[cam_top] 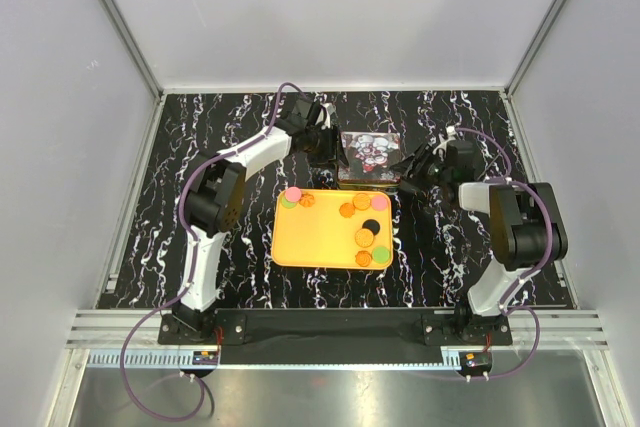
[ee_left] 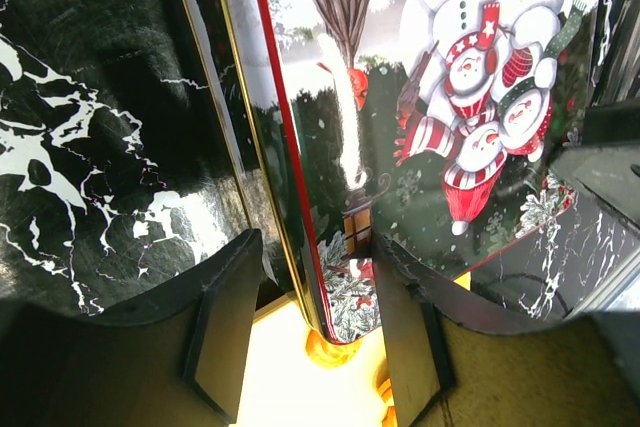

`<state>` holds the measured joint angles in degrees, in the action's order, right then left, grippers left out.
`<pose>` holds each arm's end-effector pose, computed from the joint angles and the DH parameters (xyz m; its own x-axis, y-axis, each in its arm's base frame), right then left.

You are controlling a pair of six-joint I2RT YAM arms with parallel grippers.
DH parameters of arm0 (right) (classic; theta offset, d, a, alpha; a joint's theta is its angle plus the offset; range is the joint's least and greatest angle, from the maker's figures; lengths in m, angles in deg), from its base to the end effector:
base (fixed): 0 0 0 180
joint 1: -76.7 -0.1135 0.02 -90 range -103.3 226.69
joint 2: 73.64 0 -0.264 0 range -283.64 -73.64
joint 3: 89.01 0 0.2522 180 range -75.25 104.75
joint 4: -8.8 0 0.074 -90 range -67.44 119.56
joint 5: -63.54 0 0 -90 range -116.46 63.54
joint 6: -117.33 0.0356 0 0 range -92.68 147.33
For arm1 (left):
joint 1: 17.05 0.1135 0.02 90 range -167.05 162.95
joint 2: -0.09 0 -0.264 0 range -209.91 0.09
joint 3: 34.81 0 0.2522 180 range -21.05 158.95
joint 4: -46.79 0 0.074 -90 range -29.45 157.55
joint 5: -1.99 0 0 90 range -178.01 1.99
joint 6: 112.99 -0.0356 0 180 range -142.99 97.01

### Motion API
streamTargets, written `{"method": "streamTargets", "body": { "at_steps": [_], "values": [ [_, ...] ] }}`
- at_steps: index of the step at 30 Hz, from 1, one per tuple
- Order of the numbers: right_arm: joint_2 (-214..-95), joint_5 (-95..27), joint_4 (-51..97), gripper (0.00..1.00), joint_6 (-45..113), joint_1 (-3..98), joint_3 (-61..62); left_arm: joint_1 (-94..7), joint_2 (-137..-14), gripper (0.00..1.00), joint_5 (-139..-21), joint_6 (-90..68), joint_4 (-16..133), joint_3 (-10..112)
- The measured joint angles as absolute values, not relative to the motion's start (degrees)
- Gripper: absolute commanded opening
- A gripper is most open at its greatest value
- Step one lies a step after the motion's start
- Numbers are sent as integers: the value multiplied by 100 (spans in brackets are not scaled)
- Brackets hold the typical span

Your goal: Pack the cookies

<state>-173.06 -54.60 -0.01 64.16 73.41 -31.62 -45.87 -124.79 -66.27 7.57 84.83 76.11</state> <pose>0.3372 0.0362 0.1473 -0.7042 0.4890 -0.5147 -0.0279 0.7054 0.7083 0.4156 -0.2437 0.1849 -0.9238 -0.0308 -0.3817 0.2066 0.7993 -0.5644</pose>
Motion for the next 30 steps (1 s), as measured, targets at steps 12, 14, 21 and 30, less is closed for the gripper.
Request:
{"method": "streamTargets", "body": {
  "at_steps": [12,14,21,30],
  "values": [
    [-17221,-5462,-720,34,6674,7384,-3631,-4619,-12479,53,-6734,864,8485,7629],
    [-17221,-5460,-797,29,6703,7389,-3673,-4628,-12479,54,-6759,878,8485,7631],
    [-17214,-5445,-847,9,6712,7393,-3704,-4672,-12477,57,-6837,884,8452,7631],
    [-17116,-5215,-482,0,6663,7288,-3583,-4858,-12468,66,-6999,836,8419,7631]
  ]
}}
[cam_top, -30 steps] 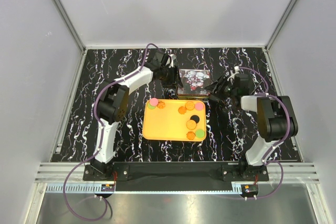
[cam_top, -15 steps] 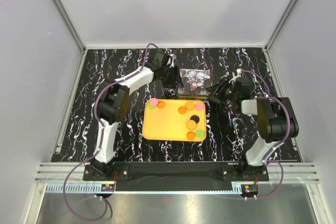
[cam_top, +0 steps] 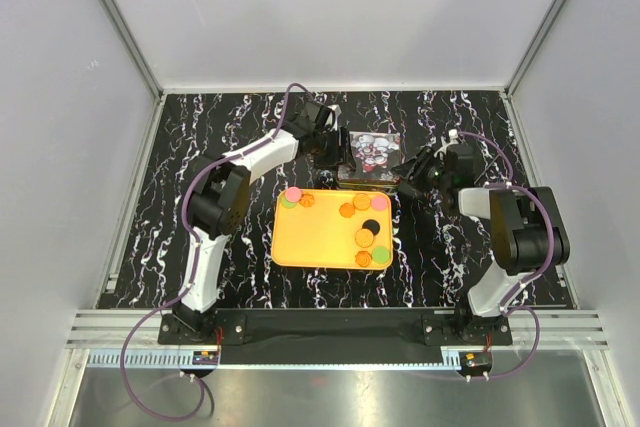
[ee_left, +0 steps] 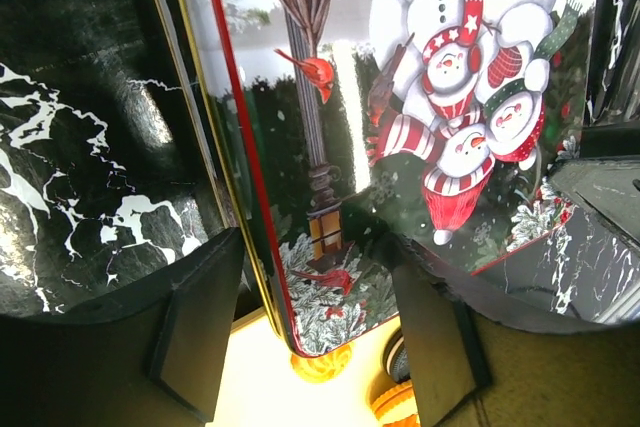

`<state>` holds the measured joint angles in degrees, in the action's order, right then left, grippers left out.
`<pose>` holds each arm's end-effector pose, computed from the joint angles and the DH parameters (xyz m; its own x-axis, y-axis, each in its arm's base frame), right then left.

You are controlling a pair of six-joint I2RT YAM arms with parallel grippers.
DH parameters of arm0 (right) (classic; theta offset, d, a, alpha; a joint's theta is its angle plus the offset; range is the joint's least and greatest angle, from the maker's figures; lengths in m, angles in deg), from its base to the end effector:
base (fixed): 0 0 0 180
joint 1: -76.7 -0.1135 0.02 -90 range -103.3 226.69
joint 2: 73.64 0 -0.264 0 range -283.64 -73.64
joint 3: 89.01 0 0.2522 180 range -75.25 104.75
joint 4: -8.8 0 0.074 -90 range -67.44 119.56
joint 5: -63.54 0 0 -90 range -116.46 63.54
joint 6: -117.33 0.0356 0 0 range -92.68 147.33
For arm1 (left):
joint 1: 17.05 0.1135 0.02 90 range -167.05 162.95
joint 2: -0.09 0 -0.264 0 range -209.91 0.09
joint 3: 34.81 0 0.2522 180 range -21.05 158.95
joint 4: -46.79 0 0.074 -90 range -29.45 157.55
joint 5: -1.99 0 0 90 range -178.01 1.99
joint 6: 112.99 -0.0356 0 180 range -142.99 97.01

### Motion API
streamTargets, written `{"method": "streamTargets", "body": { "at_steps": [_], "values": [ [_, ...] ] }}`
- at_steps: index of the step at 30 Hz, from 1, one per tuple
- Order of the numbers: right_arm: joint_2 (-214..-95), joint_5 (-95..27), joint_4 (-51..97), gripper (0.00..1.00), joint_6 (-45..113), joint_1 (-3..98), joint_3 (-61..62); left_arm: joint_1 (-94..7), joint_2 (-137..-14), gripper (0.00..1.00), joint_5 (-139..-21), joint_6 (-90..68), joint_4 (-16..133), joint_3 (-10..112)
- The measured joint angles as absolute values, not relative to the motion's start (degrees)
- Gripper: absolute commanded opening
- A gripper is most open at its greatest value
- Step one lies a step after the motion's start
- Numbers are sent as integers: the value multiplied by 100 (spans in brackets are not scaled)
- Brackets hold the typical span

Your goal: Pack the cookies

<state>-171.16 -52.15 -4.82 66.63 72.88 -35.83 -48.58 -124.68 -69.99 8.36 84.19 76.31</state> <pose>0.3244 0.0371 0.1448 -0.6680 0.5274 -0.5250 -0.0114 0.6981 0.7159 0.4063 -0.2622 0.1870 -0.9111 -0.0215 -0.4117 0.2214 0.8170 -0.5325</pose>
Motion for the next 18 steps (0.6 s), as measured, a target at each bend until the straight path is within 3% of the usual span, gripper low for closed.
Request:
{"method": "streamTargets", "body": {
  "at_steps": [3,8,11,18],
  "values": [
    [-17118,-5139,-276,0,6657,7216,-3470,-4866,-12464,68,-7032,825,8452,7631],
    [-17089,-4807,1,15,6618,6947,-3293,-4871,-12413,70,-7191,705,8574,7631],
    [-17100,-4675,135,14,6615,6836,-3201,-4871,-12383,71,-7287,659,8649,7631],
    [-17072,-4142,515,26,6508,6547,-3022,-4904,-12372,71,-7499,576,8795,7677]
  ]
}}
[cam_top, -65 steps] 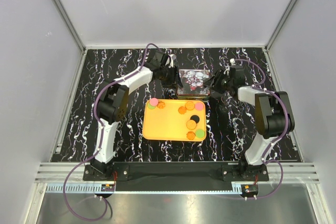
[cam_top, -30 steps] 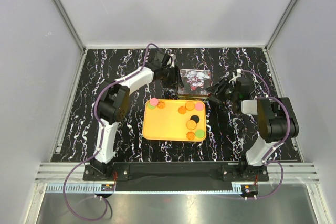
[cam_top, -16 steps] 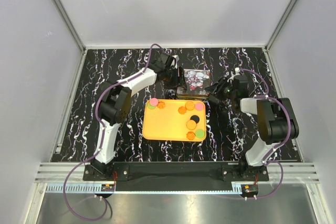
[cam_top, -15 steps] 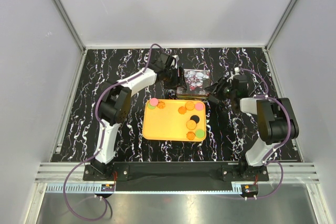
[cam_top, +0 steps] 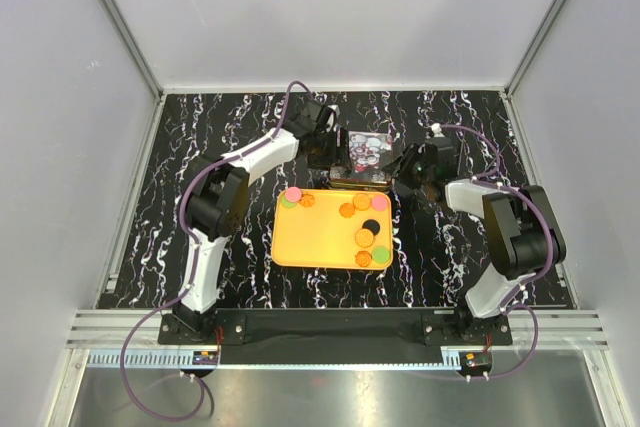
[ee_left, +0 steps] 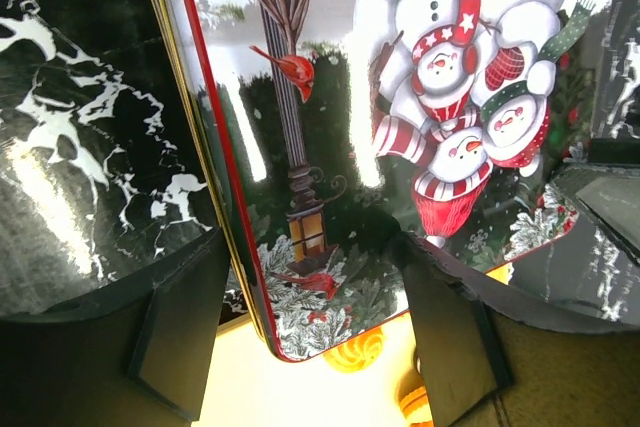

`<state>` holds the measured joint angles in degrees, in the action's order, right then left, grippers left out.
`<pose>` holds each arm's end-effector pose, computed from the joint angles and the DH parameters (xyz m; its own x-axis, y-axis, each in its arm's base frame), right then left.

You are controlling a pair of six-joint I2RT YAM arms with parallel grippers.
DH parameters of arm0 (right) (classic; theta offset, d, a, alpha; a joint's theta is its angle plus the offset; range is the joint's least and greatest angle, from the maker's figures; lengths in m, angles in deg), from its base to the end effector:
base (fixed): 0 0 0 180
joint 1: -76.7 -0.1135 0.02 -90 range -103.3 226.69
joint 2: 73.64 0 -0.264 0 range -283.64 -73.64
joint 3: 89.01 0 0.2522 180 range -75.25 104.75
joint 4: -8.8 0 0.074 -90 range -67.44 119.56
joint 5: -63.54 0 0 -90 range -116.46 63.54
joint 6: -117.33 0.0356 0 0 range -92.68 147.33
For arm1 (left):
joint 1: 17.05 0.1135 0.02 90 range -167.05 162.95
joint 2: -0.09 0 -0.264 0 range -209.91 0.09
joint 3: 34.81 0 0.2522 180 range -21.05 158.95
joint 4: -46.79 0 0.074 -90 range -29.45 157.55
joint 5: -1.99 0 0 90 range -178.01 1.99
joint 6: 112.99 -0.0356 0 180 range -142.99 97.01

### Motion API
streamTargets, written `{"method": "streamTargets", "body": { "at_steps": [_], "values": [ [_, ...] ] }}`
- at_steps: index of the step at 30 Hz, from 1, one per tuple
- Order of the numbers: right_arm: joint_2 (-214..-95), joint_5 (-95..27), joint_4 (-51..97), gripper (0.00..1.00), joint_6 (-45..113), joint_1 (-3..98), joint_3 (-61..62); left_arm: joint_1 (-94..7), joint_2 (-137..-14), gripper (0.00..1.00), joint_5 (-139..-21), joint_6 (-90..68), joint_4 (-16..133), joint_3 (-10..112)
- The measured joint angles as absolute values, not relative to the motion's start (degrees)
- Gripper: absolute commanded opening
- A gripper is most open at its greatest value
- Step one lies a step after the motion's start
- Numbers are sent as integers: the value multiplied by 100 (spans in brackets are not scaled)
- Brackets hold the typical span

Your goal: Pack the cookies

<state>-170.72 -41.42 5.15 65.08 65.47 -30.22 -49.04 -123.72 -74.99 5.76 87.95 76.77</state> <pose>0.3314 0.0752 0.1576 -0.6836 0.4673 -0.5607 0.0279 0.7843 0.6197 0.4013 -0.2601 0.1922 -0.9000 0.0096 -0.4359 0.2250 0.8666 -0.4454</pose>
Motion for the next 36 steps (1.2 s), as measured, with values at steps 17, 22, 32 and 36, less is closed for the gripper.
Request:
{"method": "streamTargets", "body": {
  "at_steps": [17,22,32,36],
  "values": [
    [-17061,-3670,1448,62,6283,6103,-2515,-4910,-12273,75,-7803,517,9064,7714],
    [-17006,-4138,2222,67,6110,6353,-2287,-4814,-12057,76,-7659,438,9064,7465],
    [-17181,-4457,2849,78,5820,6912,-1127,-4388,-11476,78,-7532,311,9088,7456],
    [-16971,-4428,3087,98,5730,6908,-1107,-4351,-10805,79,-7657,296,9033,7174]
  ]
}}
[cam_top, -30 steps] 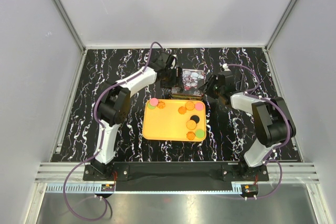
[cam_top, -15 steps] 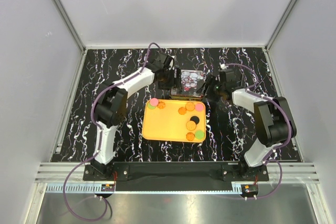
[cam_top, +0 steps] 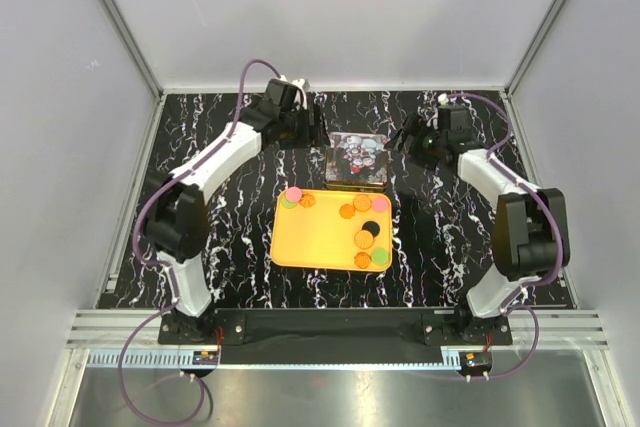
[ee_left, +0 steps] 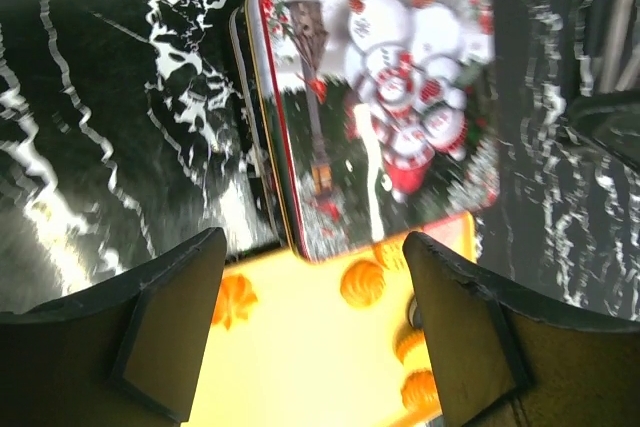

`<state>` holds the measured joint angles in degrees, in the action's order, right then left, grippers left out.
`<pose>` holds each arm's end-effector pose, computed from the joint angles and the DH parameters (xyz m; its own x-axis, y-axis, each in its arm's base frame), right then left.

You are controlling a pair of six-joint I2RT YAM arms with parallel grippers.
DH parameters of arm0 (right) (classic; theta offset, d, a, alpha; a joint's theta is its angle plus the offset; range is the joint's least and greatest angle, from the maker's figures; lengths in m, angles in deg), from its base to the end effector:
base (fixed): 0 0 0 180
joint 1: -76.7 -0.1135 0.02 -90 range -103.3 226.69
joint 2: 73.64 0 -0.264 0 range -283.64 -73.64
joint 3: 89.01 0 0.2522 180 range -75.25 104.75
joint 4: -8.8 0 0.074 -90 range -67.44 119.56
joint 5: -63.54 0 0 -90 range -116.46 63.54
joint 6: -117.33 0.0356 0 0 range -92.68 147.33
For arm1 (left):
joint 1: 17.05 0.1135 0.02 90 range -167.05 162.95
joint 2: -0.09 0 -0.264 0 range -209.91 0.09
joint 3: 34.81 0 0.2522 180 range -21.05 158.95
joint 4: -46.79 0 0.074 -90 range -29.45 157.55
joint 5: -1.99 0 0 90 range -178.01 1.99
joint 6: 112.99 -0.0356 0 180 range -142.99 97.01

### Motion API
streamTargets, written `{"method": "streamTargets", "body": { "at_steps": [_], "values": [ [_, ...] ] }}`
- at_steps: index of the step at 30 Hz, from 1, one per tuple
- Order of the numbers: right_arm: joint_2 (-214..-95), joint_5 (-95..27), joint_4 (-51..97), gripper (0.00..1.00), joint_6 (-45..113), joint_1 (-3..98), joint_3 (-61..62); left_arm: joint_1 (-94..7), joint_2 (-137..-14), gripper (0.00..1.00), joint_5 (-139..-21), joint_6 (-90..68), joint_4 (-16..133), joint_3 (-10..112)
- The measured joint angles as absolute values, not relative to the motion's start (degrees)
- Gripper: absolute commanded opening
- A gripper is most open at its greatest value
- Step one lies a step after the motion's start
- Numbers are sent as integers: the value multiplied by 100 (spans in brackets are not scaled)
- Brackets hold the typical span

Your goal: Pack the cookies

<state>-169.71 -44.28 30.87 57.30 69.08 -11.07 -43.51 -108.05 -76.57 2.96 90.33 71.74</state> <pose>0.3653 0.0599 0.2279 -0.7330 0.3818 -0.5630 0.0095 0.8333 0.5527 0.3828 -0.1984 0.2802 -0.8164 -0.0727 -0.5729 0.2277 0.8711 -0.4351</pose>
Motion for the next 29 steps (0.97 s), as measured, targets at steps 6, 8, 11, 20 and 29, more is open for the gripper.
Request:
{"method": "streamTargets", "body": {
  "at_steps": [6,8,11,20,29],
  "values": [
    [-15900,-4284,3369,100,5608,6908,-1109,-4370,-8794,80,-7812,384,8784,5799],
    [-15463,-4203,3459,100,5577,6908,-1120,-4379,-8166,80,-7854,384,8806,5410],
    [-14840,-4101,3468,100,5525,6908,-1295,-4388,-7244,81,-7954,335,8817,4838],
    [-13986,-3677,3807,100,5389,6908,-1916,-4390,-5959,82,-8072,123,8983,4016],
    [-13549,-3591,3957,100,5389,6908,-2263,-4390,-5852,81,-8070,117,9003,3992]
  ]
}}
